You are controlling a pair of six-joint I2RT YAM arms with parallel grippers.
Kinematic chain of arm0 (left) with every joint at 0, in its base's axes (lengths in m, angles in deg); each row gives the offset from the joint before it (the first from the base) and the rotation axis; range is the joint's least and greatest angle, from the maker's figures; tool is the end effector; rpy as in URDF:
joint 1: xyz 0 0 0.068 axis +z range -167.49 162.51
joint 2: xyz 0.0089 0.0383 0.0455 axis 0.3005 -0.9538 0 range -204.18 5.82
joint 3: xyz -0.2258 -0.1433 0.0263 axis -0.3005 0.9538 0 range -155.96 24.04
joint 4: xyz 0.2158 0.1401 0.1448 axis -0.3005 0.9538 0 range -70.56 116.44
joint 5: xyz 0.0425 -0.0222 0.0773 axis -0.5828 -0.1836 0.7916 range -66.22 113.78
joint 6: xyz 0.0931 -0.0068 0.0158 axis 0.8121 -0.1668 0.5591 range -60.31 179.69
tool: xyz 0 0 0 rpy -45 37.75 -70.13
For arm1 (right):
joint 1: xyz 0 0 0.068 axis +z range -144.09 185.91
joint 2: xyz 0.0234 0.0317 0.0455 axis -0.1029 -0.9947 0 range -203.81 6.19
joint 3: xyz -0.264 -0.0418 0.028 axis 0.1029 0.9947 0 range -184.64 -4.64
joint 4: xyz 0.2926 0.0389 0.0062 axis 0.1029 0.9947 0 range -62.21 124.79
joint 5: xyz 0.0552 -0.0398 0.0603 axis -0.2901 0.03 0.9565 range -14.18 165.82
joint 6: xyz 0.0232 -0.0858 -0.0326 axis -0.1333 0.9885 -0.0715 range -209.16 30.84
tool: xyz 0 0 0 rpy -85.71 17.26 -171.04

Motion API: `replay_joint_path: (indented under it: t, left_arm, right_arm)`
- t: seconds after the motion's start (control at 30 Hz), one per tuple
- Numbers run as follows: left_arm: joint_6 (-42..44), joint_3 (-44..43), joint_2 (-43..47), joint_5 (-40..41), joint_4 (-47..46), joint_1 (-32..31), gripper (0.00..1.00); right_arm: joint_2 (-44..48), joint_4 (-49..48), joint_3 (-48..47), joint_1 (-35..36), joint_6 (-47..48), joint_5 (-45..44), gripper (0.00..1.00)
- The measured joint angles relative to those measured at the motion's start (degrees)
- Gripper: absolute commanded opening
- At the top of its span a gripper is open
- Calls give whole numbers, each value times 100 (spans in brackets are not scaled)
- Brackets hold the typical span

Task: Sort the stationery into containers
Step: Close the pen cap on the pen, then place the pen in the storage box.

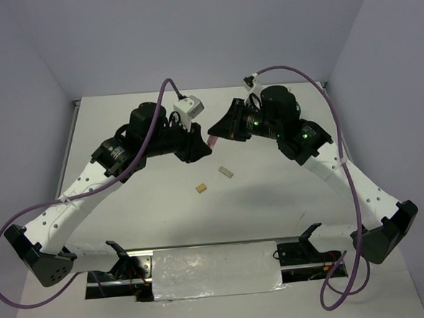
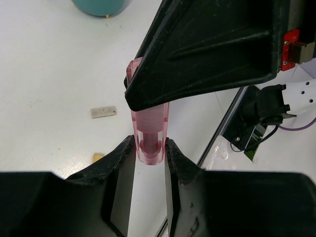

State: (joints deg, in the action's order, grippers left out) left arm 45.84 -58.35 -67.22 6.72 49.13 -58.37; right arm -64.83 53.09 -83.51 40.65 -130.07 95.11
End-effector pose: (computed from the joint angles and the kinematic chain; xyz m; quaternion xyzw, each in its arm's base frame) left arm 0.2539 -0.2531 0.4126 0.2721 0.7695 -0.3677 0.4457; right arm 0.2739 0.2246 0.4106 -0.0563 0.7989 0.4645 0.3779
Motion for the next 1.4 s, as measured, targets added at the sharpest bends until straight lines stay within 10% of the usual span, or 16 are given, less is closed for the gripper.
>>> replay_joint_path:
  t: [0.13, 0.23, 0.27, 0.77, 1.4]
  left_arm:
    - [-2, 0, -4, 94, 50, 0, 0]
    - [-9, -31, -50, 181, 98, 0, 55]
    - [-7, -68, -87, 223, 116, 0, 98]
    - [-726, -39, -249, 1908, 1329, 26, 99]
    - [-748, 767, 374, 1429, 1423, 33, 99]
  right_arm:
    - [-55, 63, -11, 0, 33, -50, 0]
    - [-92, 39, -17, -46, 98, 37, 0]
    - [-94, -7, 2, -109, 118, 107, 0]
    - [-1121, -1604, 573, -2352, 3526, -1652, 0]
    - [-3093, -2243, -302, -2887, 4350, -1989, 8]
